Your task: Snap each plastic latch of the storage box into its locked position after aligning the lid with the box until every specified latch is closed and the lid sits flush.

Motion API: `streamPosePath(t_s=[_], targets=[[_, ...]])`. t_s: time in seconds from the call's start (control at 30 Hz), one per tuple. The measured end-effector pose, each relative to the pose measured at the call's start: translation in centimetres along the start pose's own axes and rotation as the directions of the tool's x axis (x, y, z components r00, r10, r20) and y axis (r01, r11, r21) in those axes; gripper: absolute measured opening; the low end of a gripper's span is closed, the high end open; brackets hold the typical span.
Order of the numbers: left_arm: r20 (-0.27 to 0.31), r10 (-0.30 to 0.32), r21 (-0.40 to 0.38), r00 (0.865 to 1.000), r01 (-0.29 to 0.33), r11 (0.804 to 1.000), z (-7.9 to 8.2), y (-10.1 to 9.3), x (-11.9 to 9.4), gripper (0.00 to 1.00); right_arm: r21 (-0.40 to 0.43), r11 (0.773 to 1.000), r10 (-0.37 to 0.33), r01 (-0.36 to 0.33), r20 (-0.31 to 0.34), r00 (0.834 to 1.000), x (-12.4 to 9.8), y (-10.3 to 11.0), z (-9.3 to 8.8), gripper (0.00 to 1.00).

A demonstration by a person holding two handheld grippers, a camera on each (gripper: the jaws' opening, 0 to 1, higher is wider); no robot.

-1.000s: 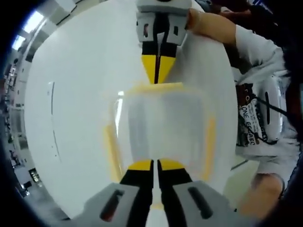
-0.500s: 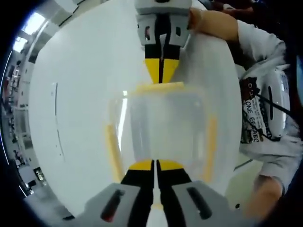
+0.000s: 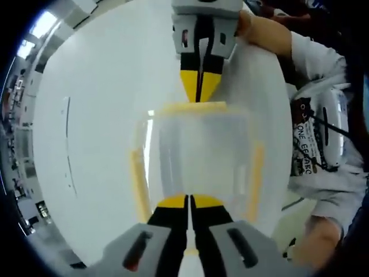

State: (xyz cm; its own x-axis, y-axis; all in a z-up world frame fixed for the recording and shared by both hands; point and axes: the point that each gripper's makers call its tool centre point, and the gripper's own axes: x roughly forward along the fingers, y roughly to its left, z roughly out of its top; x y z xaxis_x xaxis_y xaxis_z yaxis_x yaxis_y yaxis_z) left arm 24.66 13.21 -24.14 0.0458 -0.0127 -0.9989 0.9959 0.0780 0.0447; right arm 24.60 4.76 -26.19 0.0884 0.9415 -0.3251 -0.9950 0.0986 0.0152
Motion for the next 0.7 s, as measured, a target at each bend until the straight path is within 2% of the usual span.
streamPosePath(t_s=[0.07, 0.2, 0.3, 0.4, 0.53, 0.7], targets=[[0.022, 0.005, 0.015, 1.000, -0.005, 1.000, 0.0, -0.1, 0.0, 0.01, -0.021, 0.999, -0.047, 0.046, -0.018, 0.999, -0.3, -0.7, -0.1, 0.00], [0.105, 0.004, 0.031, 0.994, -0.007, 1.000, 0.0, -0.1, -0.2, 0.01, -0.033, 0.998, -0.062, 0.061, -0.026, 0.998, -0.4, -0.5, 0.1, 0.00], [0.159, -0.012, 0.019, 0.987, 0.009, 1.000, -0.1, -0.1, -0.2, 0.02, -0.049, 0.994, -0.095, 0.094, -0.004, 0.996, -0.5, -0.9, 1.0, 0.00], [0.197, -0.023, 0.010, 0.980, 0.021, 1.000, -0.3, -0.2, -0.2, 0.02, -0.050, 0.986, -0.158, 0.160, 0.045, 0.986, -0.9, -1.8, 2.5, 0.00], [0.228, -0.029, 0.011, 0.973, 0.027, 1.000, -0.4, -0.4, -0.3, 0.03, -0.072, 0.985, -0.153, 0.156, 0.047, 0.987, -0.9, -1.6, 4.3, 0.00], [0.244, -0.031, 0.015, 0.969, 0.028, 0.999, -0.9, -0.6, -0.3, 0.03, -0.121, 0.986, -0.121, 0.116, -0.034, 0.992, 0.4, -0.5, 5.7, 0.00]])
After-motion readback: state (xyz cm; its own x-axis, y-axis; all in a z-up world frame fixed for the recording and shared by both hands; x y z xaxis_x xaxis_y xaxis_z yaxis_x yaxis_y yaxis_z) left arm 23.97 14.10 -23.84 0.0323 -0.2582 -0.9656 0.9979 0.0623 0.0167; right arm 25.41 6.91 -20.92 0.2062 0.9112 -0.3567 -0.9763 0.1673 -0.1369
